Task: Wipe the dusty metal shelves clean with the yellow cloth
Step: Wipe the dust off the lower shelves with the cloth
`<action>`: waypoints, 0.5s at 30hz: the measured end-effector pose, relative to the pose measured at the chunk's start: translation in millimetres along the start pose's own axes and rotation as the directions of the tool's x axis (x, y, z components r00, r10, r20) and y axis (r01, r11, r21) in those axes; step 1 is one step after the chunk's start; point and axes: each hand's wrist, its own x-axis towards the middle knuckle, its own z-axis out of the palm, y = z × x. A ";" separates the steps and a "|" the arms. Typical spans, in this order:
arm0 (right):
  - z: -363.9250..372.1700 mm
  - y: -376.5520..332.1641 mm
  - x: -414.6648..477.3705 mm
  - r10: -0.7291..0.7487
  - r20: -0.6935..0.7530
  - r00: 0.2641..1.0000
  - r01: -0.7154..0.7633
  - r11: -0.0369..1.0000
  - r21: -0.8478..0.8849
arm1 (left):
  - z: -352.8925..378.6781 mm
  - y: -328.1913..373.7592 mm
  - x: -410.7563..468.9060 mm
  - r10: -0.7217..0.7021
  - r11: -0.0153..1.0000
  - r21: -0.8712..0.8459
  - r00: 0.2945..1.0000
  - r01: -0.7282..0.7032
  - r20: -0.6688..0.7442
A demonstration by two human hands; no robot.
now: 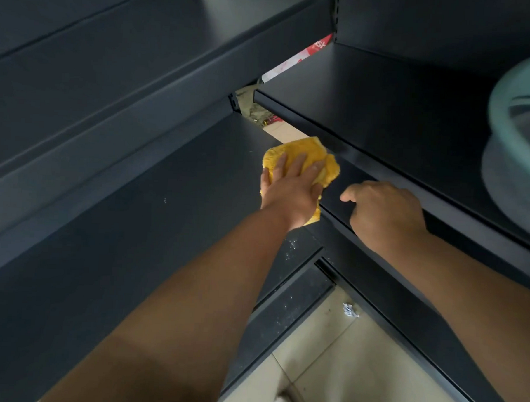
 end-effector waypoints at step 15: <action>3.7 -58.1 25.9 -0.146 0.022 0.989 0.143 0.986 0.084 | -18.5 -71.5 -2.7 -0.255 0.966 -0.061 0.966 0.252 -0.036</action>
